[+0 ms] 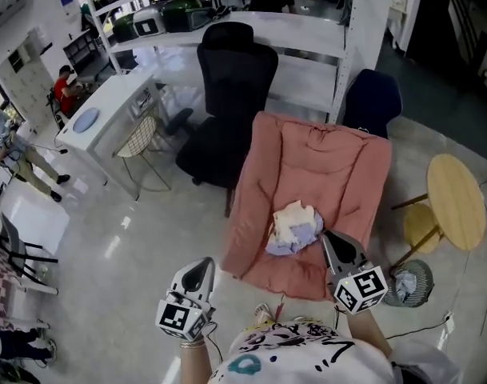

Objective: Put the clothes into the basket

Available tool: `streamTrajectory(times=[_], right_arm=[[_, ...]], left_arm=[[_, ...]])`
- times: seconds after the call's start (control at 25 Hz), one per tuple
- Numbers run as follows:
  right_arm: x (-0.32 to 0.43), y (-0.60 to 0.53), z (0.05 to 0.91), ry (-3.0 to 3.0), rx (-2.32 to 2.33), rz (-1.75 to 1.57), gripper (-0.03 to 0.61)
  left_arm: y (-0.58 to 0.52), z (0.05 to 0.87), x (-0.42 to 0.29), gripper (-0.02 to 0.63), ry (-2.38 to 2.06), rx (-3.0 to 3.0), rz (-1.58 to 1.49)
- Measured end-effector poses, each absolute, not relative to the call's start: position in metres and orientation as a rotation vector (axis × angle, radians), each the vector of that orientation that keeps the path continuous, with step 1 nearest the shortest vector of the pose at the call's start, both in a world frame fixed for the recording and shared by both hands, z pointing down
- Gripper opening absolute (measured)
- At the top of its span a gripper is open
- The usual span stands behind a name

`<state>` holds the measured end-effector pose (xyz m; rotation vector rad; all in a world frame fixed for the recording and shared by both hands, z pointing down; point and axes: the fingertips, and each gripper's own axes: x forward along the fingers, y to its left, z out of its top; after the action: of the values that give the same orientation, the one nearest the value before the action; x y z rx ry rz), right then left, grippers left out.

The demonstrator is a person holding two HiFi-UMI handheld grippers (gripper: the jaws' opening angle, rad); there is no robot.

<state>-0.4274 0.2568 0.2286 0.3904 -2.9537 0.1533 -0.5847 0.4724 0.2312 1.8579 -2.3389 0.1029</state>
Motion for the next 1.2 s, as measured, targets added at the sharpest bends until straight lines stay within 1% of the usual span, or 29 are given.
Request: streamTrajectory(times=[0.24,0.64,1.2], right_arm=[[-0.408,0.249,0.239,-2.912,0.557,0.18,0.029],[-0.387,0.235,0.254,-2.842,0.669,0.223,0.029],[-0.386,0.167,0.25,-2.868,0.591,0.263,0.029]], left_arm=[[0.442,0.238,-0.589,0.014,-2.221,1.996,0.105],[0.396,0.269,-0.572,0.014,-2.019,2.087,0.117],[0.28,0.26,-0.552,0.014,-1.948,2.172,0.126]])
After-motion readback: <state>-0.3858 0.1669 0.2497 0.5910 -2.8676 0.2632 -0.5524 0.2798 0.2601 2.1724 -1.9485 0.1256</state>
